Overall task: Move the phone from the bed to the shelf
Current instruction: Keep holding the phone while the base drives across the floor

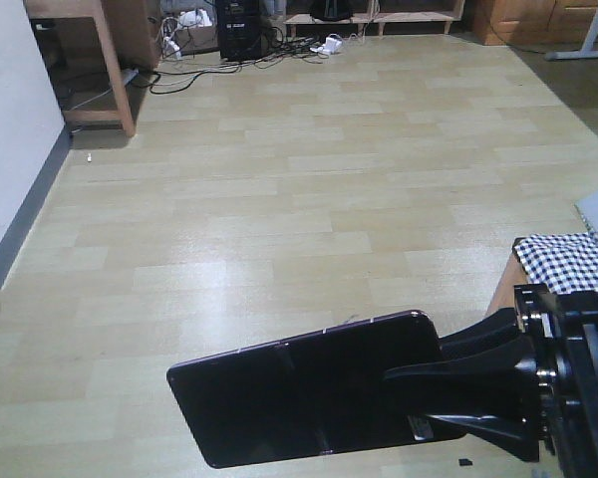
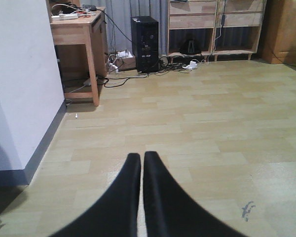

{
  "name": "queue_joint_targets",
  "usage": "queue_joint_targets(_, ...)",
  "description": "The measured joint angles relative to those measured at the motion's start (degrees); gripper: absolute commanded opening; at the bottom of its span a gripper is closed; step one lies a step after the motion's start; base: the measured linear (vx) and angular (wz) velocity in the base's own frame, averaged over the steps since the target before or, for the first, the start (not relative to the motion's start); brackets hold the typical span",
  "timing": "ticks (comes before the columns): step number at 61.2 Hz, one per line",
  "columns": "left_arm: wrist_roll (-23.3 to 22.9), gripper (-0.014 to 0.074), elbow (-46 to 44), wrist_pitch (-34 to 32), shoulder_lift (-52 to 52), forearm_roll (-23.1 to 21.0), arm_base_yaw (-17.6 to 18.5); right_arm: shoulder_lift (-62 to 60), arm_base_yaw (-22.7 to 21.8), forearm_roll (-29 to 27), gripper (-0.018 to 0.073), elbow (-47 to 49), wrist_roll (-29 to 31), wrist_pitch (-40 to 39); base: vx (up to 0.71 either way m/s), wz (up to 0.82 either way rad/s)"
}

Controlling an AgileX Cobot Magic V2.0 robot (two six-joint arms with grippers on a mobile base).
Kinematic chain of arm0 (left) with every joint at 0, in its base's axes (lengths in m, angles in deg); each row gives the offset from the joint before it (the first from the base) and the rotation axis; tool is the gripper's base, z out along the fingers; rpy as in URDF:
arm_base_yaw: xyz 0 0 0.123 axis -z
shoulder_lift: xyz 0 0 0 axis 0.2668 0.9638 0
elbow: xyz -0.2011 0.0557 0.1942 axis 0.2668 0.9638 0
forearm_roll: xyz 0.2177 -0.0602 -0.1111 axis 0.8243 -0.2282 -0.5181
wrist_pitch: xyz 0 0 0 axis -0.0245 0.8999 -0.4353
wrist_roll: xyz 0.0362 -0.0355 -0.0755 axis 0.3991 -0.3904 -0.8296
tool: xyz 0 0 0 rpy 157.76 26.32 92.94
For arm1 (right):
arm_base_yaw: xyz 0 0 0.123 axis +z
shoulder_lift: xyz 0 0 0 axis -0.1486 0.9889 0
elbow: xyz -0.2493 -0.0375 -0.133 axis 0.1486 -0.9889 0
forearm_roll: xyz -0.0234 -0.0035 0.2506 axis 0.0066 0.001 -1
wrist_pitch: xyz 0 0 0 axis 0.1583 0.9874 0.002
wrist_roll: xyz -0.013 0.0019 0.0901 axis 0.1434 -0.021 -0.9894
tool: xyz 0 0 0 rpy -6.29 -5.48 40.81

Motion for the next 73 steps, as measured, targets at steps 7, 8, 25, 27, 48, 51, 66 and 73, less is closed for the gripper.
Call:
queue_joint_targets(7,0.0,0.0001,0.0,0.0,0.0,0.0,0.0,0.0,0.0,0.0,-0.0004,0.0,0.0,0.0,0.26,-0.05)
queue_joint_targets(8,0.0,0.0001,0.0,0.0,0.0,0.0,0.0,0.0,0.0,0.0,-0.0004,0.0,0.0,0.0,0.27,-0.02)
queue_joint_targets(25,0.0,0.0001,0.0,0.0,0.0,0.0,0.0,0.0,0.0,0.0,-0.0004,0.0,0.0,0.0,0.3,0.01)
queue_joint_targets(27,0.0,0.0001,0.0,0.0,0.0,0.0,0.0,0.0,0.0,0.0,-0.0004,0.0,0.0,0.0,0.32,0.05)
queue_joint_targets(48,0.0,0.0001,0.0,0.0,0.0,0.0,0.0,0.0,0.0,0.0,-0.0004,0.0,0.0,0.0,0.35,0.04)
queue_joint_targets(51,0.0,0.0001,0.0,0.0,0.0,0.0,0.0,0.0,0.0,0.0,-0.0004,0.0,0.0,0.0,0.37,0.01)
queue_joint_targets(66,0.0,0.0001,0.0,0.0,0.0,0.0,0.0,0.0,0.0,0.0,-0.0004,0.0,0.0,0.0,0.38,0.01)
queue_joint_targets(73,0.0,0.0001,0.0,0.0,0.0,0.0,0.0,0.0,0.0,0.0,-0.0004,0.0,0.0,0.0,0.38,0.01)
